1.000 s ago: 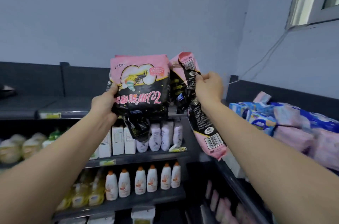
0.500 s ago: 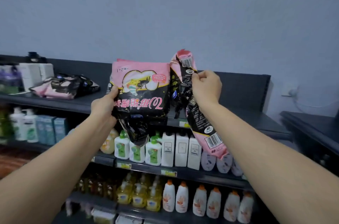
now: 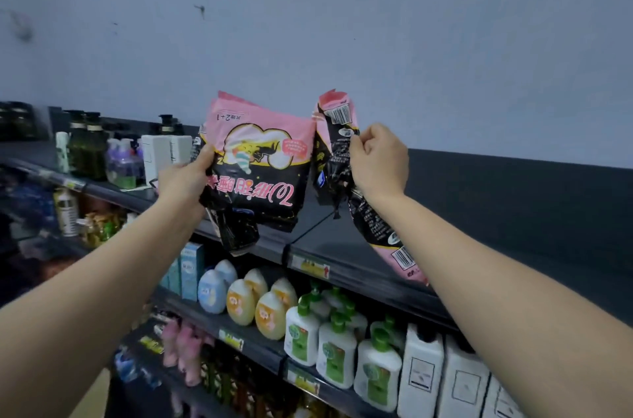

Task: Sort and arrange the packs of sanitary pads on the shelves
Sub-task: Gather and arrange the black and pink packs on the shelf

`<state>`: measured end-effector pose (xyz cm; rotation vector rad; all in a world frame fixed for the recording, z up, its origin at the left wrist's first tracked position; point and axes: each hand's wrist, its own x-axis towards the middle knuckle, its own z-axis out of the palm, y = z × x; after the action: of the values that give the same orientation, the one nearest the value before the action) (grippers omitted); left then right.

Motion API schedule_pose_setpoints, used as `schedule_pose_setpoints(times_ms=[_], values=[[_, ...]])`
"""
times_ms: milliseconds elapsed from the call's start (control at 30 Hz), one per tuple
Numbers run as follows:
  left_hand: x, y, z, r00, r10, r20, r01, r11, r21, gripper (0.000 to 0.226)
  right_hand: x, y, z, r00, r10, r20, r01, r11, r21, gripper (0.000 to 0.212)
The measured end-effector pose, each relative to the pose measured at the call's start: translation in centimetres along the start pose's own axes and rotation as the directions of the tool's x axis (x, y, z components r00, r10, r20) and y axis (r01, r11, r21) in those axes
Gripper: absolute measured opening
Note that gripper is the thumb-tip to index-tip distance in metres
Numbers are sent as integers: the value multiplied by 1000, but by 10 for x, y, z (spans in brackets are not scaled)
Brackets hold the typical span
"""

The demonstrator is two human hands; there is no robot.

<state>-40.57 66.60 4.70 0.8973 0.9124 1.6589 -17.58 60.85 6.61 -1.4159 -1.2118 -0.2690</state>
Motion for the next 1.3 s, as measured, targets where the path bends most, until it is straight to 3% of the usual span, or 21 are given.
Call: schedule_pose_setpoints(times_ms=[233, 400, 500, 600, 733, 867, 933, 1133, 1200, 1300], values=[[121, -5, -27, 978, 190, -81, -165, 953, 254, 32, 31, 14, 108, 992, -108, 72, 114, 990, -86, 20], [223, -7, -34, 917, 397, 20, -362, 813, 457, 35, 62, 22, 194, 991, -128, 38, 132, 981, -141, 20], [288, -8, -35, 870, 476, 129, -445, 643, 623, 50, 94, 19, 245, 995, -103, -14, 99, 984, -150, 18], [349, -5, -27, 775, 526, 350, -575, 358, 736, 49, 131, 11, 293, 988, -144, -55, 131, 972, -194, 17], [417, -9, -7, 658, 444, 608, -688, 27, 725, 40, 166, 8, 350, 960, -277, -51, 249, 919, -305, 18], [476, -39, 6, 589, 319, 742, -726, -195, 660, 33, 173, 21, 410, 939, -341, 34, 328, 865, -380, 20], [500, -55, 8, 620, 306, 723, -682, -245, 689, 35, 169, 31, 440, 945, -315, 86, 325, 875, -358, 19], [555, -94, -14, 770, 289, 569, -520, -234, 822, 53, 143, 68, 516, 965, -63, 254, 132, 956, -262, 25], [566, -105, -19, 797, 261, 544, -488, -252, 836, 51, 136, 73, 536, 951, -27, 307, 116, 955, -273, 33], [578, -113, -19, 840, 165, 517, -469, -258, 845, 44, 135, 80, 551, 922, 24, 386, 92, 956, -280, 26]])
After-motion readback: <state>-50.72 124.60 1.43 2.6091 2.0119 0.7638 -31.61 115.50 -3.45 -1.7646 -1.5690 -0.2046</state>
